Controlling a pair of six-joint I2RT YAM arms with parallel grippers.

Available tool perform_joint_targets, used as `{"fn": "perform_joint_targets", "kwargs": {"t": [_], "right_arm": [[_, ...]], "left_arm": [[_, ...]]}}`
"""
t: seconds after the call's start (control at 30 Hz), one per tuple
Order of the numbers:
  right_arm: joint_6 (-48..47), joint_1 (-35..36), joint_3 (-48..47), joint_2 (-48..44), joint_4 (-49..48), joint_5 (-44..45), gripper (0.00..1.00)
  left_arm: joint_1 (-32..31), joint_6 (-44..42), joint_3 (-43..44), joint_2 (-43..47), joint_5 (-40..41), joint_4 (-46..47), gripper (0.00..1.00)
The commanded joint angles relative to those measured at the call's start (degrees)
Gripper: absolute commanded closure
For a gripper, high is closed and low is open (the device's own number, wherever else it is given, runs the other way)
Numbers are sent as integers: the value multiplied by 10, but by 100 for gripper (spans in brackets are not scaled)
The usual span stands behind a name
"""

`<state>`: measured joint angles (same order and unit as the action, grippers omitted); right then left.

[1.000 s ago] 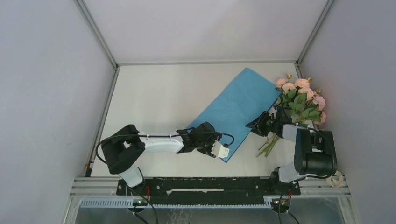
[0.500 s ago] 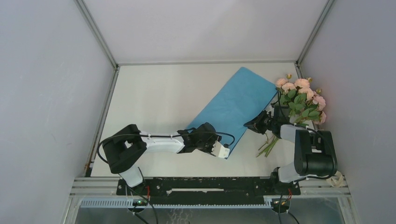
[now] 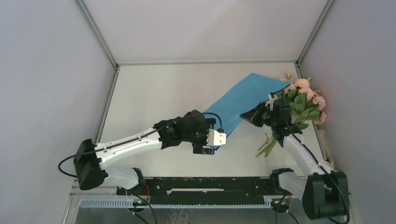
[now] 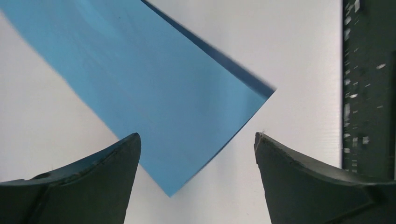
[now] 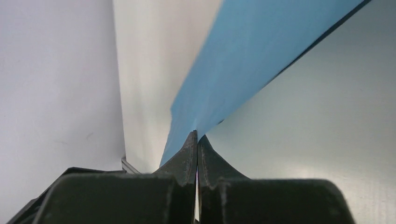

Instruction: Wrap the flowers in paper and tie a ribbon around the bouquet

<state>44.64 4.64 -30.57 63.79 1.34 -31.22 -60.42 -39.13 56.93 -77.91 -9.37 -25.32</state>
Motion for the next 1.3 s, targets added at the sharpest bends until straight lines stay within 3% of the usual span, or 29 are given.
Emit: {"fn": "perform_joint_targets", "kwargs": {"t": [0.0,0.17,0.37,0.47,0.6,0.7,0.87,1.03,1.13,1.27], "right_arm": [[18,42,-62,-102,91,110,100],[40,97,-92,-164,126,195,100],[40,155,-113,-157,132,238,100],[38,172,-117,-148,130,249,100],[38,185,-119,-139,125,252,100],[38,187,-119,-139,124,251,100],[34,188,-119,-139,125,255,100],[28,188,-119,-139,133,261,100],[25,188,-119,-139,135,263,100],[24,188,-119,-138,135,261,100]], "left_arm": [[0,81,75,62,-46,-98,2],[0,114,157,56,-86,-162,0],[-1,106,208,52,-11,-180,3],[0,99,208,55,29,-175,14],[0,80,173,59,90,-146,36],[0,71,149,58,130,-126,43],[1,87,145,44,91,-126,41],[1,122,174,40,10,-153,26],[1,140,181,46,-36,-158,26],[1,137,172,35,-16,-157,33]]}}
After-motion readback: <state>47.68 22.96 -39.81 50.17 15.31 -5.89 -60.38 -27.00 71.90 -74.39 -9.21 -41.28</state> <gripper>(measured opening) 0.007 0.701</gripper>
